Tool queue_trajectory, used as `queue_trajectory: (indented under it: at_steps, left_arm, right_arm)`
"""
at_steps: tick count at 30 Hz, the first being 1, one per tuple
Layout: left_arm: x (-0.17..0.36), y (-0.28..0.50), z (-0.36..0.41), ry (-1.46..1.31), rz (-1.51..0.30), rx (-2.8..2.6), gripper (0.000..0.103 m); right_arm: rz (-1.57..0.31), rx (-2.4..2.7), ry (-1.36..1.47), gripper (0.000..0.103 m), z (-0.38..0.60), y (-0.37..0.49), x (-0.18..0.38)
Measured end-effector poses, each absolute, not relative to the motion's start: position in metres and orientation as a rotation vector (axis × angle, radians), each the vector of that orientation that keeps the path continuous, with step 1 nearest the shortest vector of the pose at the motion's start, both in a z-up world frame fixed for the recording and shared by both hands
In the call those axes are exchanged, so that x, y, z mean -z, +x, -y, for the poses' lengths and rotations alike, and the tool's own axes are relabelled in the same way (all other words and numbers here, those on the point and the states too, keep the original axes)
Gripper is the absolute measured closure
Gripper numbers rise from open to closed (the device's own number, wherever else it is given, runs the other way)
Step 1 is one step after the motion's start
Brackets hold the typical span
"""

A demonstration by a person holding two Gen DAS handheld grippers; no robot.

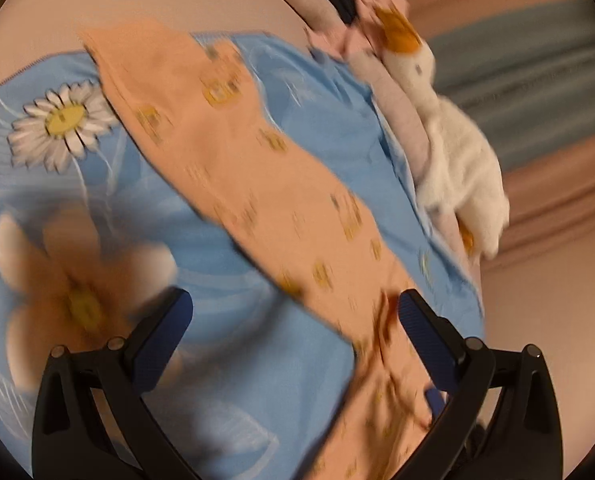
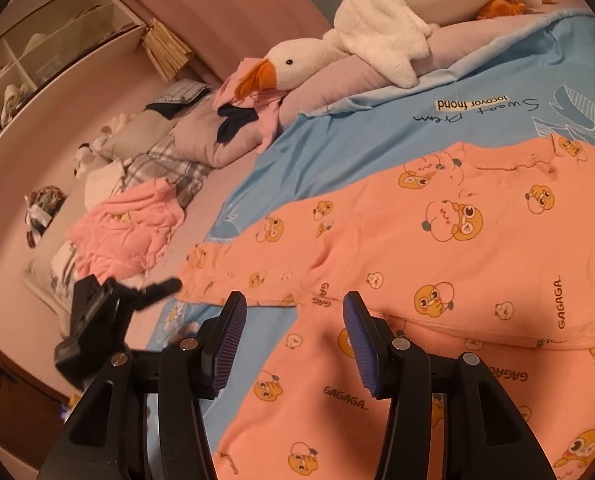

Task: Fold small clothes

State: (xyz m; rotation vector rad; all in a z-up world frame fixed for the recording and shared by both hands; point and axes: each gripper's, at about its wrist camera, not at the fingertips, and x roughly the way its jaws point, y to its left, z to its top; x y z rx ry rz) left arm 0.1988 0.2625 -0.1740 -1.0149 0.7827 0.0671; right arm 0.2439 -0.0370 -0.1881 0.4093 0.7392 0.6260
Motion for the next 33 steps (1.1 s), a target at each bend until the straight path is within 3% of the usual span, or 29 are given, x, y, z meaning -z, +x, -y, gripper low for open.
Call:
queue_trajectory:
  at_steps: [7,11,13,15,17,20,26,33]
  left_arm:
    - [0.189,0.206,-0.314,-1.233,-0.612,-0.129,0.001]
    - [0.194,0.206,-0.334,-1.343,-0.541,-0.176,0.011]
    - [0.198,0.206,-0.342,-1.361,-0.522,-0.194,0.032]
    - [0.205,0.206,-0.345,-1.378,-0.535,-0.21,0.075]
    - [0.218,0.206,-0.35,-1.407,-0.57,-0.235,0.1]
    - [0.222,0.203,-0.351,-1.413,-0.549,-0.232,0.097]
    - [0.176,0.213,-0.328,-1.174,-0.539,-0.212,0.098]
    - [0.11,0.241,-0.236,-0.732,-0.565,-0.084,0.098]
  right_arm:
    - [-0.727,-0.604,0.454,0.051,0.053,0.248,0.189]
    - [-0.728,-0.596,0.474,0.051,0.06,0.248,0.19]
    - [-0.717,-0.591,0.472,0.051,0.062,0.247,0.189]
    - [-0.713,-0.587,0.472,0.051,0.064,0.247,0.188]
    - [-0.711,-0.587,0.476,0.051,0.065,0.247,0.188]
    - [-0.708,-0.584,0.475,0.051,0.066,0.246,0.186]
    - [-0.699,-0.558,0.479,0.051,0.074,0.245,0.183]
    - [-0.677,-0.486,0.502,0.051,0.101,0.243,0.177]
